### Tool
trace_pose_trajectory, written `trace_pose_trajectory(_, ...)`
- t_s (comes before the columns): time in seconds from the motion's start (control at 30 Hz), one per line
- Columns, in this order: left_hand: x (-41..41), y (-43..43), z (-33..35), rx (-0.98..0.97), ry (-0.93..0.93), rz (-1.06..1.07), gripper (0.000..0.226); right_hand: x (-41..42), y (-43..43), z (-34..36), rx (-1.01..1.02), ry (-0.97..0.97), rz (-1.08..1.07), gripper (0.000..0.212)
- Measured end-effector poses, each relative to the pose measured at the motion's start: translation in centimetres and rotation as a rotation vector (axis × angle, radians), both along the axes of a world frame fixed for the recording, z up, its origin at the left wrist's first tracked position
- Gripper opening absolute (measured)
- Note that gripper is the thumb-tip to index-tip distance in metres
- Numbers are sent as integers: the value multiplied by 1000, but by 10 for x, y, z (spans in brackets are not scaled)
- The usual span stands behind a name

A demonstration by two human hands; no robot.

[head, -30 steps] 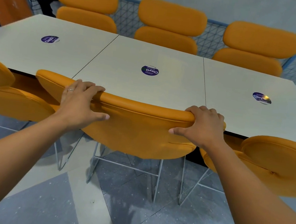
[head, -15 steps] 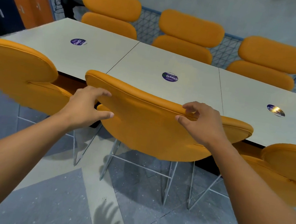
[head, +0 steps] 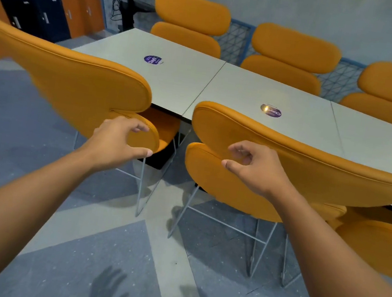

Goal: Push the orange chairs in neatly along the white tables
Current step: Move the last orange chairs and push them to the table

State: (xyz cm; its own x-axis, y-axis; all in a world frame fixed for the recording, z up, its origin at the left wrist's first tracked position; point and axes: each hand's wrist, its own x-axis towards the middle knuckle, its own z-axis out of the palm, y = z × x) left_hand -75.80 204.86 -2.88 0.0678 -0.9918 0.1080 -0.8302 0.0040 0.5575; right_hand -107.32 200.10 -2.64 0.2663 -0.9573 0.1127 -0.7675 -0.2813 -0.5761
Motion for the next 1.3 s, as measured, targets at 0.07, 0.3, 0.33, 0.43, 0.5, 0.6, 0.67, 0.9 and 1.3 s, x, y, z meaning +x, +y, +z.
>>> trace_pose_trajectory(0.07,23,6,0,8,9,16,56,26,2,-1,11,-11,15,35)
trace_pose_trajectory(0.3,90,11,2,-10,1,74,56,96,-7,2,16,-13,91,36)
trace_pose_trajectory(0.33,97,9,2,-14,0,80,57,103,-11,3,18,-12,98,37)
trace_pose_trajectory(0.43,118,1,2,-21,-8,99,56,124,-25,5,26,-18,118,36)
trace_pose_trajectory(0.5,131,-8,2,-25,-14,105,56,140,-36,5,29,-20,127,36)
trace_pose_trajectory(0.6,154,-29,2,-28,-17,115,56,167,-60,1,39,-35,135,35)
trace_pose_trajectory(0.67,165,-43,2,-32,-25,116,56,184,-75,-2,45,-49,140,33)
trace_pose_trajectory(0.9,213,-114,9,-29,-64,133,54,248,-150,-6,34,-110,163,33)
trace_pose_trajectory(1.3,288,-206,21,-7,-188,136,80,317,-240,-3,86,-79,186,61)
